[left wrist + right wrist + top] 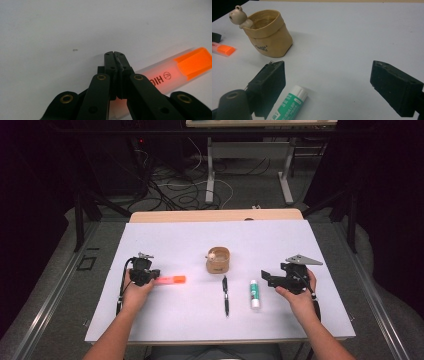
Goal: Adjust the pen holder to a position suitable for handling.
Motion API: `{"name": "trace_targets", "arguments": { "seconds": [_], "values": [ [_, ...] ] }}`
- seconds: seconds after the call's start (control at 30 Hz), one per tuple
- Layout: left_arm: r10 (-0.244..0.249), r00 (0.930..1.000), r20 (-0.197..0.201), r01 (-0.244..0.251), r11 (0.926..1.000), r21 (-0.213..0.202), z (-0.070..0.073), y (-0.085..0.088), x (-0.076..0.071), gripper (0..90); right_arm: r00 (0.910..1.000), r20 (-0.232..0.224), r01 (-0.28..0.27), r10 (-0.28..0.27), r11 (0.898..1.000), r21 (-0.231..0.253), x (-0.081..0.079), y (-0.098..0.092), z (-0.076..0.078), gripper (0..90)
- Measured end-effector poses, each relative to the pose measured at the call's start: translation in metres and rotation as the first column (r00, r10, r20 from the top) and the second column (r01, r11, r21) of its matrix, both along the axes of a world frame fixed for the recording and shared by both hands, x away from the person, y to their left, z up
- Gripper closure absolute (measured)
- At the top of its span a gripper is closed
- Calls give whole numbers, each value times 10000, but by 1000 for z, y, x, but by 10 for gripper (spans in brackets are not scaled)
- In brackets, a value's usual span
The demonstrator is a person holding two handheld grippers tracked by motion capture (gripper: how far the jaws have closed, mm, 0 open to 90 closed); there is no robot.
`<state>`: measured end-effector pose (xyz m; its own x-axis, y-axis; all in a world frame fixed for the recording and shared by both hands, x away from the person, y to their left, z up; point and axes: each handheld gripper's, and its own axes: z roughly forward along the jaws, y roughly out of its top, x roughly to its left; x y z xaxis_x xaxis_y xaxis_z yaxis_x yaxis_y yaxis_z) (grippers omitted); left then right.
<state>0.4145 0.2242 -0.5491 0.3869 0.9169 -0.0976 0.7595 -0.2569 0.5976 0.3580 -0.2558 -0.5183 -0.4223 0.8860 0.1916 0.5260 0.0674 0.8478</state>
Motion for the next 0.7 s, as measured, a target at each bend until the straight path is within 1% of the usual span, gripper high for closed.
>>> {"name": "trace_targets", "arguments": {
  "seconds": [0.03, 0.07, 0.1, 0.13, 0.17, 0.2, 0.23, 0.3, 0.33, 0.37, 0.4, 0.43, 0.53, 0.57, 0.6, 0.63, 0.67, 0.7],
  "values": [
    [-78, 9999, -64, 78, 10000, -6, 0, 0, 0, 900, 10000, 45, 0, 0, 10000, -73, 0, 0, 0, 126],
    [-154, 9997, -176, 154, 9999, 3, 1, 0, -2, 900, 10000, -32, -31, 31, 10000, -37, 0, 1, 0, 126],
    [-299, 9994, -201, 302, 9995, 134, 2, 1, -3, 900, 10000, -32, -31, 31, 10000, -37, 0, 1, 0, 126],
    [-447, 9983, -371, 454, 9988, 207, 3, 1, -5, 900, 10000, -39, -60, 59, 10000, -31, 0, 1, -1, 126],
    [-596, 9975, -377, 606, 9978, 262, 4, 1, -7, 900, 10000, -16, -58, 58, 10000, -50, 0, 0, -1, 126],
    [-702, 9960, -545, 713, 9973, 176, 4, 0, -12, 900, 10000, -22, -60, 59, 10000, -39, 0, 0, 0, 126],
    [-702, 9960, -545, 713, 9973, 176, 4, 0, -12, 900, 10000, -2, -33, 33, 10000, -42, 0, 0, 0, 126],
    [-916, 9933, -708, 930, 9955, 158, 5, 0, -19, 900, 10000, -21, -11, 11, 10000, -3, 0, -1, 0, 126],
    [-890, 9931, -758, 896, 9960, 48, 5, -1, -22, 900, 10000, -21, -11, 11, 10000, -3, 0, -1, 0, 126],
    [-791, 9925, -928, 788, 9969, -61, 6, -2, -26, 900, 10000, -31, -1, 1, 10000, 0, -1, -1, 0, 126],
    [-876, 9906, -1046, 868, 9961, -127, 7, -4, -29, 900, 10000, -35, 11, -11, 10000, -27, -1, -1, 0, 126],
    [-876, 9906, -1046, 868, 9961, -127, 7, -4, -29, 900, 10000, -35, 11, -11, 10000, -27, -1, -1, 0, 126],
    [-1037, 9873, -1202, 1046, 9945, 5, 8, -9, -38, 900, 10000, -1, -11, 11, 10000, -35, -1, 1, 0, 134],
    [-1131, 9857, -1249, 1151, 9933, 90, 9, -12, -43, 900, 10000, -40, -51, 51, 10000, -52, -2, 1, 0, 135],
    [-1131, 9857, -1249, 1151, 9933, 90, 9, -12, -43, 900, 10000, -40, -51, 51, 10000, -52, -2, 1, 0, 135],
    [-1227, 9834, -1336, 1245, 9922, 56, 9, -13, -46, 900, 10000, -23, -77, 77, 9999, -93, -1, 0, 0, 135],
    [-1295, 9820, -1374, 1328, 9910, 146, 10, -13, -48, 900, 9999, -66, -78, 77, 9999, -92, -1, 1, 0, 136],
    [-1260, 9821, -1400, 1293, 9915, 147, 10, -14, -48, 900, 9999, -96, -83, 82, 10000, -50, -1, 1, -1, 139]
  ]
}}
